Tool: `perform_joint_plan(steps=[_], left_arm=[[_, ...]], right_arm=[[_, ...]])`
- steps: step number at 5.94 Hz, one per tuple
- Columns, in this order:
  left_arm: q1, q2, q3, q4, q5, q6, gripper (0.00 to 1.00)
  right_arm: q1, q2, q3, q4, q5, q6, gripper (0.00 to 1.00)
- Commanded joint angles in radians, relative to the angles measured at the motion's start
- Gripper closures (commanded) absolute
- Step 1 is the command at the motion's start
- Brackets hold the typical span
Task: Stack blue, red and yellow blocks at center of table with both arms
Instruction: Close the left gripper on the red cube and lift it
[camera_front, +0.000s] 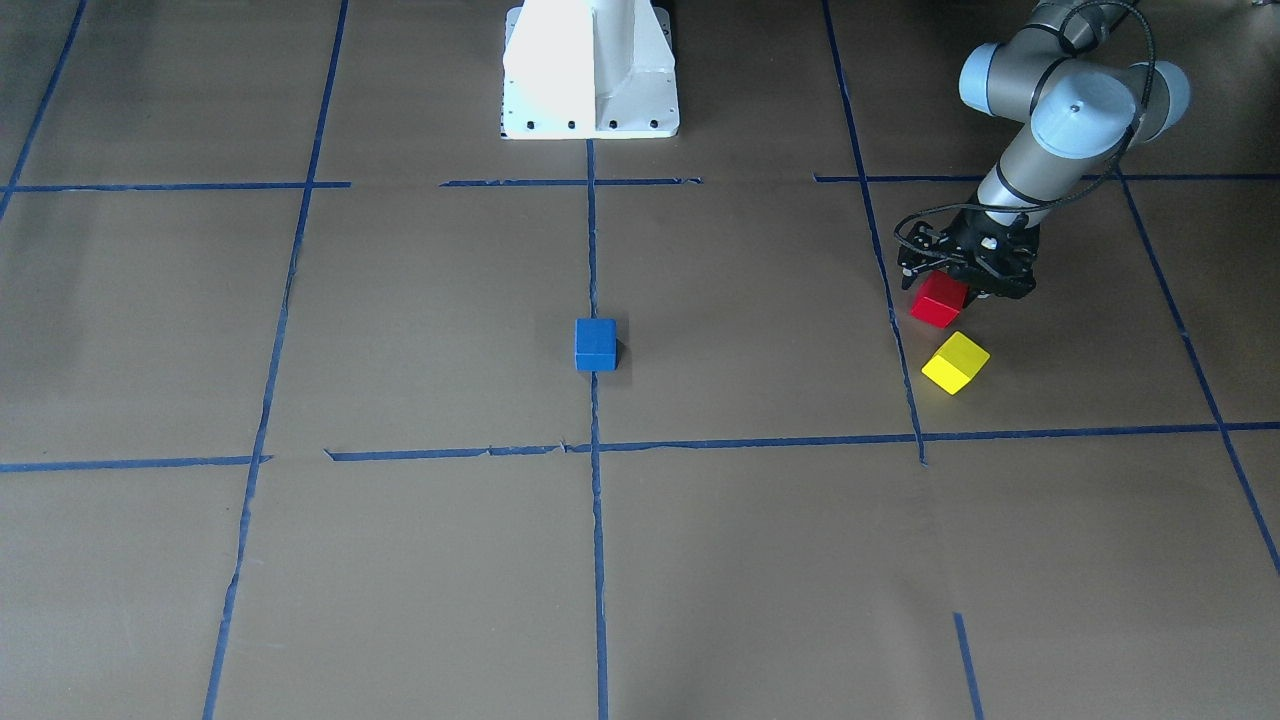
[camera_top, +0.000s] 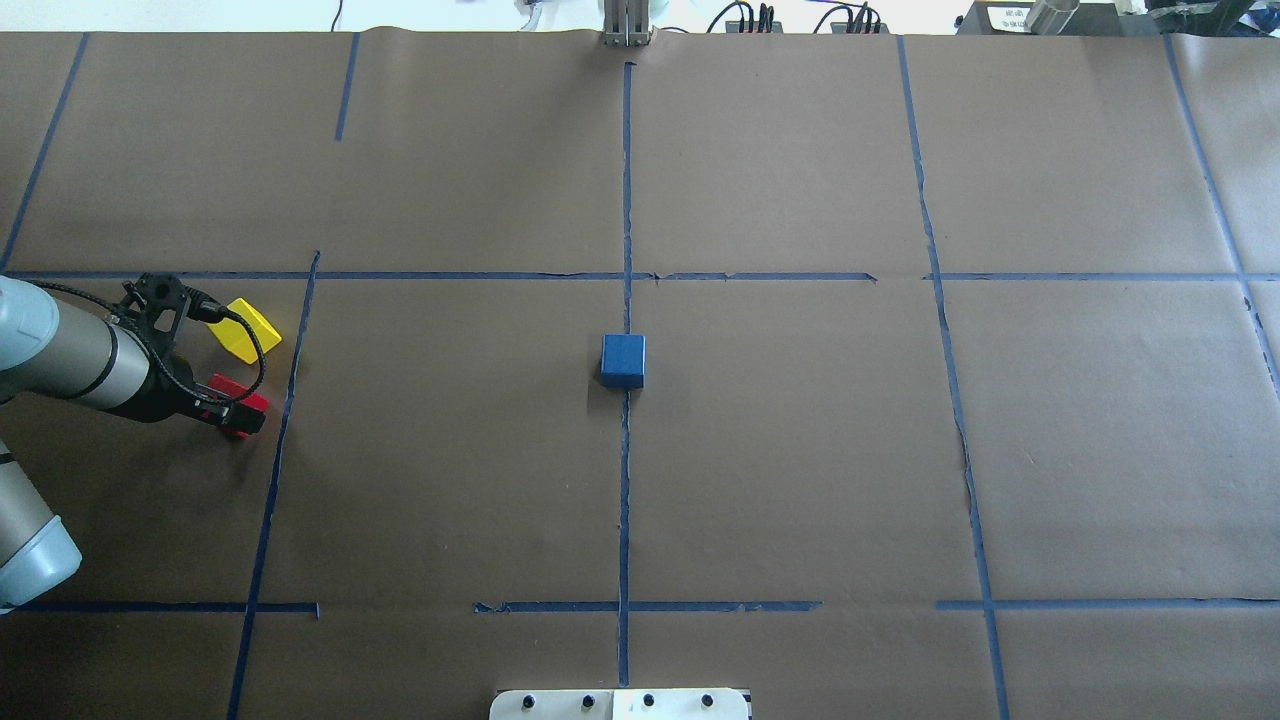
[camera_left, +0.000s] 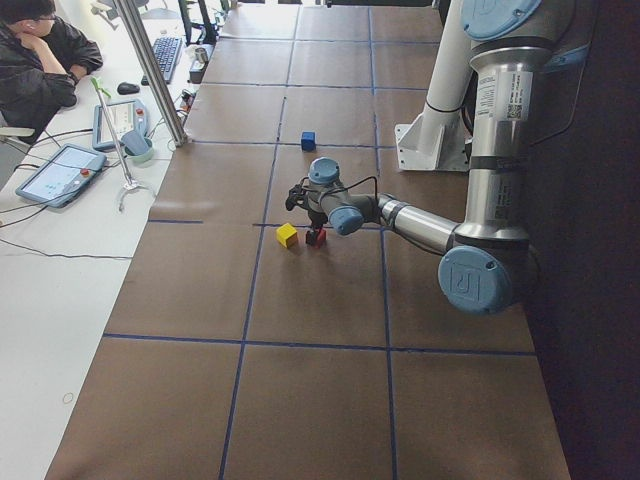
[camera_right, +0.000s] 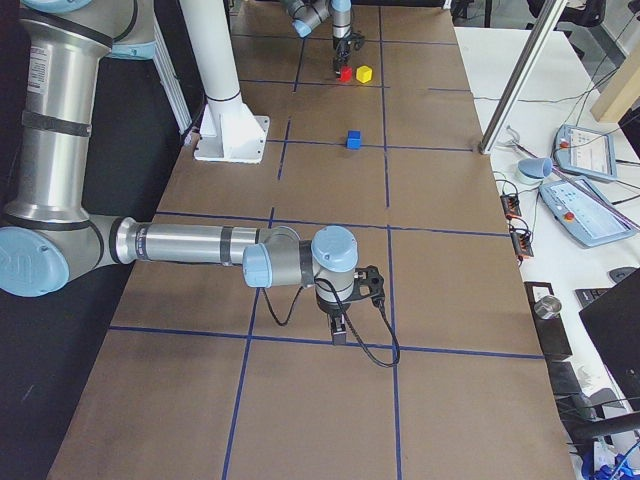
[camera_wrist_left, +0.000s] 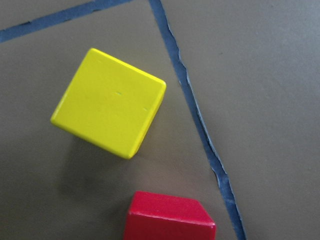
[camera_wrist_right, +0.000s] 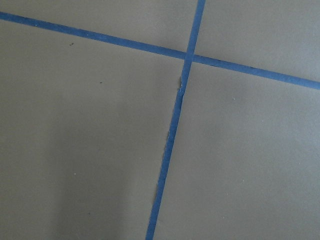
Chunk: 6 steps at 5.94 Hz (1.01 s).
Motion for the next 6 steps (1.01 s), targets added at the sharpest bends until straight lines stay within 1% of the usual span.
perform_joint_plan(steps=[1,2,3,4,5,6], left_arm=[[0.001,-0.002,-0.002,0.001,0.0,-0.001,0.91],[0.0,-0.002,-0.023,0.001,-0.001,-0.004,0.93],[0.0,-0.004,-0.066,0.024,-0.004,-0.016,0.93],[0.001,-0.081,-0.106,0.166,-0.003,-0.112,0.93],[0.01,-0.193,-0.108,0.286,-0.001,-0.171,0.93],[0.056,-0.328,-0.103,0.431,-0.001,-0.218,0.93]], right_arm=[[0.0,0.0,-0.005,0.012,0.0,0.0,0.0],[0.0,0.0,-0.005,0.012,0.0,0.001,0.0],[0.0,0.0,-0.002,0.012,0.0,0.001,0.0],[0.0,0.0,-0.002,0.012,0.002,0.001,0.0],[0.0,0.0,0.001,0.012,0.002,0.001,0.0],[0.0,-0.001,-0.001,0.012,0.002,0.003,0.0]])
